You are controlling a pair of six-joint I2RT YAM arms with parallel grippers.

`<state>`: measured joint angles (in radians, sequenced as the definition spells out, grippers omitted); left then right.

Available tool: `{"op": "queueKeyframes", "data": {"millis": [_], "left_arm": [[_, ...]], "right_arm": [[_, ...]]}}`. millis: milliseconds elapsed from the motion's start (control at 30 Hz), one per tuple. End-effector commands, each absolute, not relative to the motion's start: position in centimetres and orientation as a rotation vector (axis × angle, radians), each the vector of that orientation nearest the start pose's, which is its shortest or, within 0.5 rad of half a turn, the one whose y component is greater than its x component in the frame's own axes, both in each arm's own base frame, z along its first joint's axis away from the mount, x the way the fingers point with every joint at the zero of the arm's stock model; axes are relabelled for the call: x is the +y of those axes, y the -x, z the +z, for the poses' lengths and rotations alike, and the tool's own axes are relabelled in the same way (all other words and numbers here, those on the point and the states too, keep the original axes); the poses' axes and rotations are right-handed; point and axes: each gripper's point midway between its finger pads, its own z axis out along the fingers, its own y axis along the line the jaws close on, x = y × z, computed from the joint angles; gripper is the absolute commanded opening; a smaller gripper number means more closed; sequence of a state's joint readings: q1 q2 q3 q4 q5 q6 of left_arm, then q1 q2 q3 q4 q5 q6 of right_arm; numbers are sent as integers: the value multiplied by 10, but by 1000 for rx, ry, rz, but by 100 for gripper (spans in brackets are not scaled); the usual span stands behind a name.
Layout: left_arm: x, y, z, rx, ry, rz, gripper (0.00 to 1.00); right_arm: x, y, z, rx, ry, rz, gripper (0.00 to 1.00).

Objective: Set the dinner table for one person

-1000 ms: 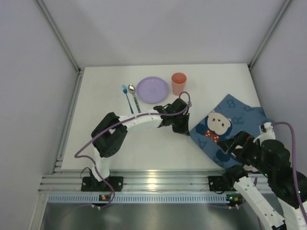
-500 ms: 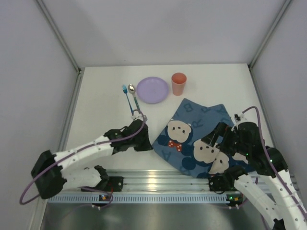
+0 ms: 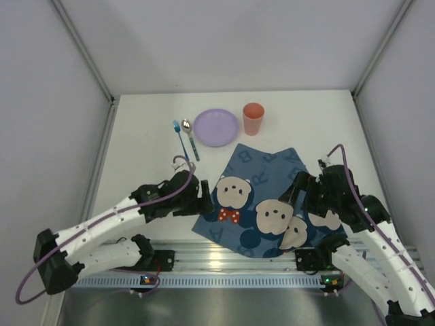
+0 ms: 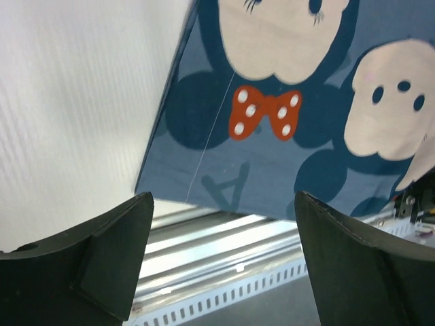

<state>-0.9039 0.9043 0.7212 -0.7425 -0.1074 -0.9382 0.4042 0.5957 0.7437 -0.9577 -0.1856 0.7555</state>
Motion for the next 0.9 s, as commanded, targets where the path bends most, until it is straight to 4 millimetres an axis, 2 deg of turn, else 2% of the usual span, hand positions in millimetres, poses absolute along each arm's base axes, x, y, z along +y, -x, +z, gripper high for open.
{"op": "queueKeyframes", "data": {"millis": [0,33,67,100,133,167,200,233,267,333,367,433,467,500,533,567,600,633,767,867], "left_arm": [[-219,-169,145,2548,-30,-523,90],[-223,-179,146,2533,-53,-490,90],[-232,-190,138,2540,-129,-445,90],[-245,-201,149,2509,-160,-464,90],[-253,-208,149,2504,-198,-462,86],[-260,-215,134,2537,-282,-423,85],[-273,-227,142,2505,-306,-447,84],[-278,-234,139,2506,-335,-436,81],[-282,-241,122,2538,-397,-406,80],[-294,-259,121,2520,-419,-425,79],[-294,-268,107,2547,-447,-407,78],[-296,-284,106,2552,-454,-385,77],[-291,-294,91,2587,-460,-341,75],[-295,-303,93,2583,-463,-348,74],[-292,-306,88,2606,-467,-327,73],[-286,-313,74,2639,-473,-291,71],[-288,-320,75,2637,-474,-296,70],[-284,-325,63,2667,-472,-275,70],[-285,-340,52,2672,-510,-251,68],[-285,-344,40,2697,-518,-260,66]], "right_arm": [[126,-157,180,2444,-263,689,100],[123,-157,180,2458,-260,660,100],[122,-159,175,2495,-247,628,100],[122,-160,173,2513,-246,611,100],[120,-159,173,2530,-242,595,100],[120,-160,169,2555,-232,578,100],[120,-160,169,2561,-230,575,100],[120,-160,170,2565,-229,568,100],[119,-159,169,2571,-228,564,100],[118,-157,168,2573,-234,559,100],[116,-155,168,2570,-247,559,100],[115,-151,166,2570,-267,563,100],[115,-149,164,2573,-285,568,100],[114,-148,162,2574,-301,571,100],[114,-145,158,2582,-307,574,100],[114,-144,158,2577,-324,581,100],[113,-143,156,2579,-331,580,100],[113,-142,154,2581,-340,580,100],[111,-143,152,2587,-347,555,100],[110,-147,153,2588,-351,534,100]]}}
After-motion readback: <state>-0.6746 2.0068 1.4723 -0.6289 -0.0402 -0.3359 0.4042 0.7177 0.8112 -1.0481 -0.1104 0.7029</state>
